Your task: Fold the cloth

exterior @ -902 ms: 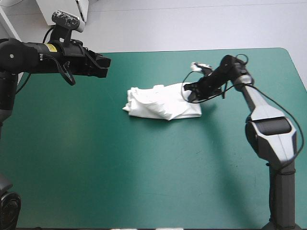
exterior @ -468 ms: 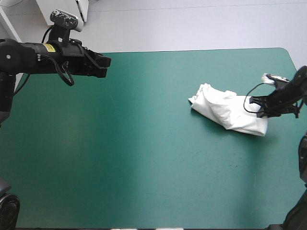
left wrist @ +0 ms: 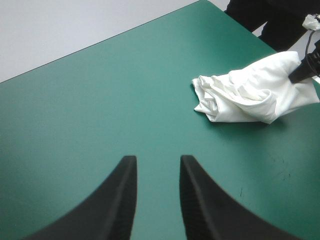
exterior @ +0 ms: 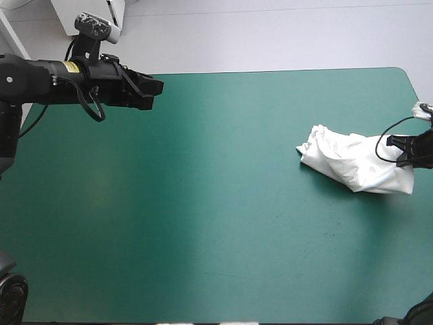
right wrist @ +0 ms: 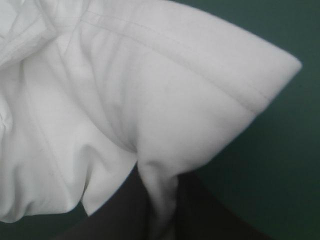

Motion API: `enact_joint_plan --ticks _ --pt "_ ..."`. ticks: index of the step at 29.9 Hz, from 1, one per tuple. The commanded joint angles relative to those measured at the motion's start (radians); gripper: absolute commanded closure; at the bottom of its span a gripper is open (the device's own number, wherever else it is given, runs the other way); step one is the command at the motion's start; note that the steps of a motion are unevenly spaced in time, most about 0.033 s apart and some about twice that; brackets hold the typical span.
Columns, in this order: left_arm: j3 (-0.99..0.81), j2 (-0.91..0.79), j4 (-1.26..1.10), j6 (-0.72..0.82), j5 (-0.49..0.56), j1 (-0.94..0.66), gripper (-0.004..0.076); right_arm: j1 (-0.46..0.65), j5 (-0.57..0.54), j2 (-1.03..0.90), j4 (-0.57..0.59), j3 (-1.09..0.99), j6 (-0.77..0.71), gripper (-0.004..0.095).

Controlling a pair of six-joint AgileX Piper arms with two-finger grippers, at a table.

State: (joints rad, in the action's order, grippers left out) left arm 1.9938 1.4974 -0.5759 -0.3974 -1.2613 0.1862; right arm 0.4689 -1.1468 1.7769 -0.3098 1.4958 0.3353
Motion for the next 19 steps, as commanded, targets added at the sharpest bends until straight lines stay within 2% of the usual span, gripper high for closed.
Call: enact_joint_plan --ticks 1,4,7,13,17,19 --pt "0.024 -0.039 -0.062 -0.003 -0.025 0.000 0.0500 0.007 0.004 -0.050 -0.001 0.020 -0.002 0.0913" --pt "0.024 -0.042 -0.070 -0.003 -0.025 0.000 0.0500 0.007 -0.010 -0.044 0.000 0.020 -0.002 0.0904" --pt "0.024 -0.048 -0.070 -0.005 -0.025 0.000 0.0500 0.007 -0.017 -0.042 0.000 0.020 0.003 0.0832" --pt "0.024 -0.061 -0.066 -0.005 -0.025 0.000 0.0500 0.007 -0.026 -0.042 0.000 0.020 0.011 0.0592" --pt "0.024 -0.062 -0.066 -0.005 -0.025 0.000 0.0500 0.009 -0.027 -0.042 0.046 0.020 0.001 0.0406" --pt "0.024 -0.066 -0.066 -0.005 -0.025 0.000 0.0500 0.026 -0.018 -0.042 0.035 0.020 -0.001 0.0362"
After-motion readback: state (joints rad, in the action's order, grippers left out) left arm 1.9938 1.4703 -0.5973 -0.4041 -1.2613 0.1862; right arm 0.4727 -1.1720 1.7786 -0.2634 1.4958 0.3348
